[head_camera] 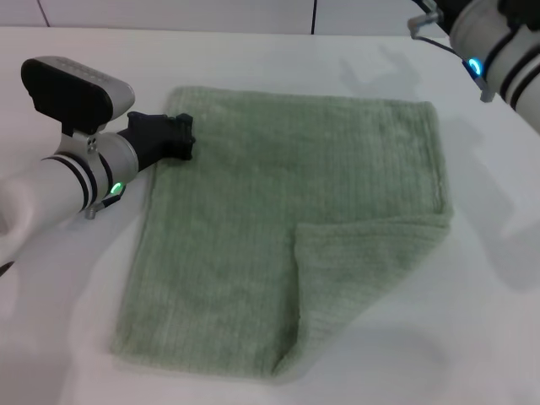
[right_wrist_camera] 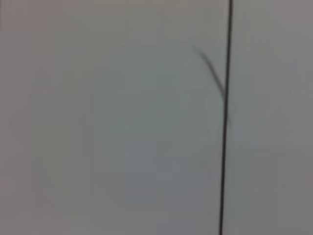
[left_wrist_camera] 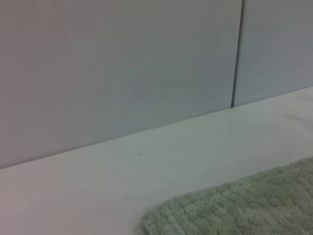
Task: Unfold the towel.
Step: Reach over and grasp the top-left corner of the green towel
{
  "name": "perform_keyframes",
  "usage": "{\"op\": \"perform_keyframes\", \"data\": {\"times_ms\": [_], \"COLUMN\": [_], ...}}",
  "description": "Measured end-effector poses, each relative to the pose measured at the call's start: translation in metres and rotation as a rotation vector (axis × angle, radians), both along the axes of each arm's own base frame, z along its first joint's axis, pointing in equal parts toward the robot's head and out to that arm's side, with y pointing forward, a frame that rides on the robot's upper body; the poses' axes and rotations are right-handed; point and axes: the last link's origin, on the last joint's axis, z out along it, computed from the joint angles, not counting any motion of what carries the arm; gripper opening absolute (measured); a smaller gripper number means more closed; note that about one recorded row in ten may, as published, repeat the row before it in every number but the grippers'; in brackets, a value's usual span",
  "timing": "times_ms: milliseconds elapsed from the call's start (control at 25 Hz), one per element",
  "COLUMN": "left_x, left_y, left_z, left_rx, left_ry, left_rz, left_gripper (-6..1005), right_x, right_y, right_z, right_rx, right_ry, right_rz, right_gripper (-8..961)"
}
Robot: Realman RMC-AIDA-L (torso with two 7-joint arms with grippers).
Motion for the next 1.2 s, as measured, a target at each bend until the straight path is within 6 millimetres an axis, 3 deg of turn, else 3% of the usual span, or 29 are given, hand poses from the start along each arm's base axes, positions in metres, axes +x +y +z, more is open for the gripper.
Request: {"op": "perform_keyframes", "data": {"times_ms": [400,720,1200], "left_x": [0.001,0.003,0.003], "left_y": [0.001,0.001,0.002], "left_z": [0.001,0.001,0.001], "left_rx": [0.004,0.005,0.005], "left_ry": [-0.008,-0.01,-0.011], "left_rz": [-0.004,-0.007,-0.008], "left_gripper": [-2,-2,-2], "right_x": [-0.041,-0.056,-0.072], "right_y": [0.008,0.01,-0.001], "right_z": [0.021,0.036,0.02], "right_rx": [-0.095,-0.124,-0.42], "right_ry": [-0.094,-0.148,-0.369], "right_rz": [-0.105,-0.156,-0.217], "right_gripper": [727,727,726]}}
